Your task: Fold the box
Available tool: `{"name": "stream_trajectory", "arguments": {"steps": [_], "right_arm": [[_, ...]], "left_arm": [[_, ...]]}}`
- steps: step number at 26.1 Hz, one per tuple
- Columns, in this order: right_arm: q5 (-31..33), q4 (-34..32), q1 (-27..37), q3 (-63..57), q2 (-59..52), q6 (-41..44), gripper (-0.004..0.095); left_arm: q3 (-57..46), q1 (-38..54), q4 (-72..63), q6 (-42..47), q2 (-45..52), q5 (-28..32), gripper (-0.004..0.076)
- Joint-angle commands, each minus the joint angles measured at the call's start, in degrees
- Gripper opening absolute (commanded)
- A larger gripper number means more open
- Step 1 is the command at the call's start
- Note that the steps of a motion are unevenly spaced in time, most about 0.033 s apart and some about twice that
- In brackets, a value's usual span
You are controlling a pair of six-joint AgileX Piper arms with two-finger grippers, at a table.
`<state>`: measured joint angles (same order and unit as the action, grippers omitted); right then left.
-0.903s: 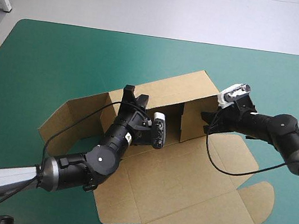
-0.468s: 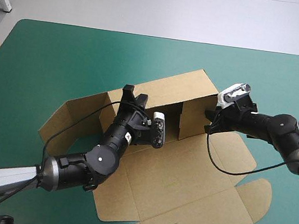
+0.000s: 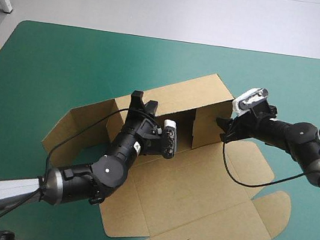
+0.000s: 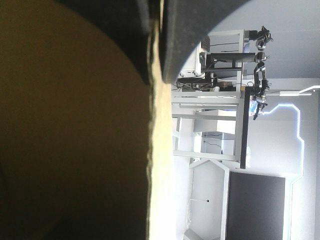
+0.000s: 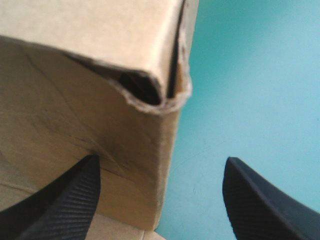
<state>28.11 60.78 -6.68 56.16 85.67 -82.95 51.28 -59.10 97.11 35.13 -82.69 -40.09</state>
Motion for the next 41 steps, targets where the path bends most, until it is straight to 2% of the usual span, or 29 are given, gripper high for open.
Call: {"name": "stream_trajectory", "arguments": {"steps": [1,4,7,13,18,23,27,33,34,36,38,41], "right_arm": [[-2.47,9.04,-0.25,1.85,-1.69,-8.25,0.0649],[-2.47,15.42,-0.25,1.85,-1.69,-15.00,0.0649],[-2.47,19.52,-0.25,1.85,-1.69,-17.75,0.0648],[-2.12,19.75,-0.25,1.96,-1.15,-18.30,0.0626],[3.91,19.85,-0.25,4.24,2.37,-17.97,0.0608],[4.94,19.84,-0.25,6.12,3.57,-15.76,0.0608],[10.22,19.84,-0.25,7.41,3.47,-15.76,0.0607],[12.29,19.20,-0.35,8.00,3.47,-14.95,0.0548],[12.18,18.53,-0.35,8.00,3.47,-14.11,0.0534],[12.18,14.59,-0.35,8.00,3.47,-10.21,0.0430],[12.29,9.29,-0.35,8.00,3.47,-6.25,0.0275],[12.83,9.69,-0.35,8.00,3.47,-6.15,0.0147]], "left_arm": [[1.92,-0.31,4.23,0.58,2.36,-0.10,-0.0011],[1.92,-0.31,4.23,0.58,2.36,-0.10,-0.0011],[1.92,-0.31,4.23,0.58,2.36,-0.10,-0.0011],[1.92,-0.31,4.23,0.58,2.36,-0.10,-0.0011],[1.92,-0.53,4.23,0.58,2.36,0.51,-0.0011],[1.92,-0.53,4.23,0.58,2.36,2.66,-0.0011],[1.92,-0.53,4.23,0.58,2.36,2.81,-0.0011],[1.92,-0.53,4.23,0.58,2.36,2.81,-0.0011],[1.92,-0.53,4.23,0.58,2.36,2.81,-0.0011],[1.92,-0.53,4.23,0.58,2.36,2.81,-0.0011],[1.92,-0.53,4.23,0.45,2.36,2.81,-0.0011],[1.92,-0.53,4.23,0.45,2.36,2.81,-0.0011]]}}
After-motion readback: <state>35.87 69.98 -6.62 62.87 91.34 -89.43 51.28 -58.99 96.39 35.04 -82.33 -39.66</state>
